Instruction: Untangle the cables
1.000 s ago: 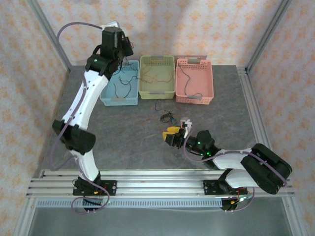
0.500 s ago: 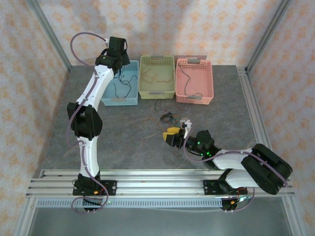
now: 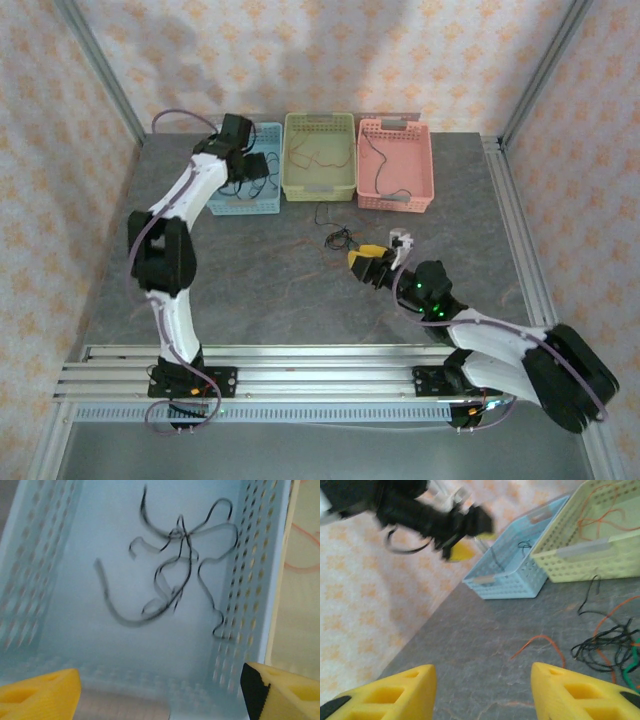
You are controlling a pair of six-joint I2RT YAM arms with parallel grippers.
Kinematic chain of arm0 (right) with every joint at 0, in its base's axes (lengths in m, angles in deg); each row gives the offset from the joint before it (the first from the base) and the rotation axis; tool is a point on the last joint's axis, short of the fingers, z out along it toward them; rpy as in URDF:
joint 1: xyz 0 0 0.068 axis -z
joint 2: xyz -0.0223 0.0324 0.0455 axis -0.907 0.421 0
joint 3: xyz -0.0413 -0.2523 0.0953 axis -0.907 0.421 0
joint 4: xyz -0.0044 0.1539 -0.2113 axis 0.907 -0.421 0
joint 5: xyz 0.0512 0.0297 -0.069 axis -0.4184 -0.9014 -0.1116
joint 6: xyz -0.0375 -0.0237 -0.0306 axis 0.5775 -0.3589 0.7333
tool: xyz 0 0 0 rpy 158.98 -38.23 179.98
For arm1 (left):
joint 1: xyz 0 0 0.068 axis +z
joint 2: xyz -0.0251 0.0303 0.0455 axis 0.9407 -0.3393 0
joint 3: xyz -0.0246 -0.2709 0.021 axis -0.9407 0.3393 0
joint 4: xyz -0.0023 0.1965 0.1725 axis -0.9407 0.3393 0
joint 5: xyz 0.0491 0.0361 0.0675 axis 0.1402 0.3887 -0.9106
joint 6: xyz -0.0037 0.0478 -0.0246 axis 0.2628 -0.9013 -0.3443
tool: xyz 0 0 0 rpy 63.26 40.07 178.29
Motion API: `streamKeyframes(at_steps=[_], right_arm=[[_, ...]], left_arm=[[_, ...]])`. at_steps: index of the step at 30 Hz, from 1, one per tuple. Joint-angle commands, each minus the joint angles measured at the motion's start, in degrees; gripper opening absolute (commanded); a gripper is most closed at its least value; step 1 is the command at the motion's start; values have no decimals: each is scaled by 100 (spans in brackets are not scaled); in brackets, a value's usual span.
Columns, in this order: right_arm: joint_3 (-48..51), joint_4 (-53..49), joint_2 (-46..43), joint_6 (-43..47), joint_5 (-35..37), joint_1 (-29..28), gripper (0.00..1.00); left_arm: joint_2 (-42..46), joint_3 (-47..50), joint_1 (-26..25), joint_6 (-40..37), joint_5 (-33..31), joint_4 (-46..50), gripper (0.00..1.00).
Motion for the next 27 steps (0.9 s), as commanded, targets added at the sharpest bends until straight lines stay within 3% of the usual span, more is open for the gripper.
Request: streamKeyframes(at_steps=[1,6,12,17,27], right_arm=[[-586,-1952,-465,-39,874,49,52],[-1299,-3293,-63,94,1135,219,48],[-2424,-4322,1330,24,822,594,40],[-3110,-4945,2371,82,997,763,38],[-4214,-6157,3358,291,1231,784,37]], left_arm=[[1490,1153,5,325,136,-855,86],[2859,2961,-16,588,510,-1599,85],[3683,4402,-157,664,899,-2400,85],[3722,4849,-265,901,945,-2739,84],[3722,5044,-359,813,890,-2960,83]])
